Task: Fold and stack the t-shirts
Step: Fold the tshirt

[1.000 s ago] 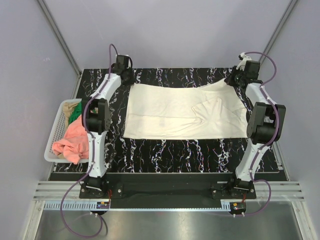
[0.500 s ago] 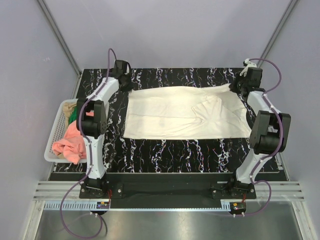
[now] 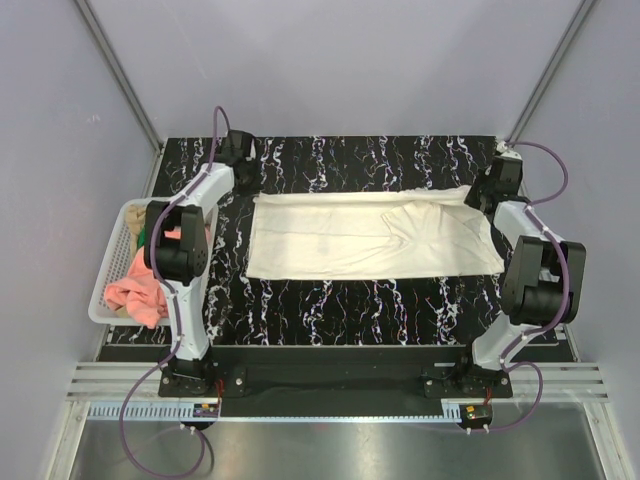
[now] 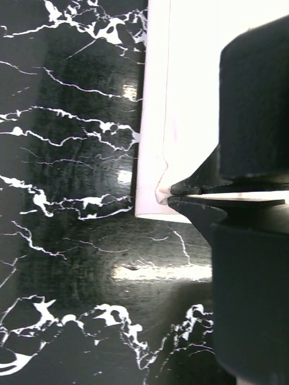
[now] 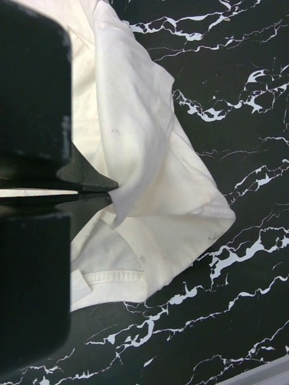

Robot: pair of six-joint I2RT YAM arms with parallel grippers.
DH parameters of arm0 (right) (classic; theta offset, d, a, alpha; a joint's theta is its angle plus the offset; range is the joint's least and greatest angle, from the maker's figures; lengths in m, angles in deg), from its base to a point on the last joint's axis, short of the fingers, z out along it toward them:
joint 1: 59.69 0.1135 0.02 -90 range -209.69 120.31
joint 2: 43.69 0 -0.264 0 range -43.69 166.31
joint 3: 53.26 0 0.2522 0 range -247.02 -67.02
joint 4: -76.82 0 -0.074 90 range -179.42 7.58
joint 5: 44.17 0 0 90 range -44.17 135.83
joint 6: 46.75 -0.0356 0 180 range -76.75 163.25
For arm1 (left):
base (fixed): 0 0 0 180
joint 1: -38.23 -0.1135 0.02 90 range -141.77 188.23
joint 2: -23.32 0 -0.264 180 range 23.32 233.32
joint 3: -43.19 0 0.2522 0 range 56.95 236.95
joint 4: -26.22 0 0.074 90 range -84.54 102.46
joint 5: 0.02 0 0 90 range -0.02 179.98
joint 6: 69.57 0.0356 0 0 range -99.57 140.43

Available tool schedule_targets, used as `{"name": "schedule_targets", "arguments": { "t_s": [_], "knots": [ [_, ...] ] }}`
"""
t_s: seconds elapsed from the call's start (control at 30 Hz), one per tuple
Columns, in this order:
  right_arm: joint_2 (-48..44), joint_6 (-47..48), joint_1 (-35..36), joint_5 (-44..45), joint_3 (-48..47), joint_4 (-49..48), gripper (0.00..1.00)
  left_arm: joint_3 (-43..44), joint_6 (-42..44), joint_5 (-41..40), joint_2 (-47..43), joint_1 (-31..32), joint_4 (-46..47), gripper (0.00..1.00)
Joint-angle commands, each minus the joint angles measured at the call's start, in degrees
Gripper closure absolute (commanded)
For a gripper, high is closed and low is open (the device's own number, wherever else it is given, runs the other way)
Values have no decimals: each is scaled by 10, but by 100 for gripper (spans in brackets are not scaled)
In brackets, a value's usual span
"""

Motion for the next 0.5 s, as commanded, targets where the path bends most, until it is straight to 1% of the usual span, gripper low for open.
{"name": "schedule_targets", "arguments": {
  "t_s": [0.0, 0.27, 0.47],
  "knots": [
    [-53, -16, -5, 30, 16, -19, 100, -7, 5, -19, -47, -2, 21, 100],
    [-79, -24, -5, 40, 28, -25, 100, -34, -2, -20, -77, -2, 23, 100],
    [-95, -14, -5, 54, 22, -28, 100, -35, -1, -6, -108, -2, 19, 100]
  ]
}}
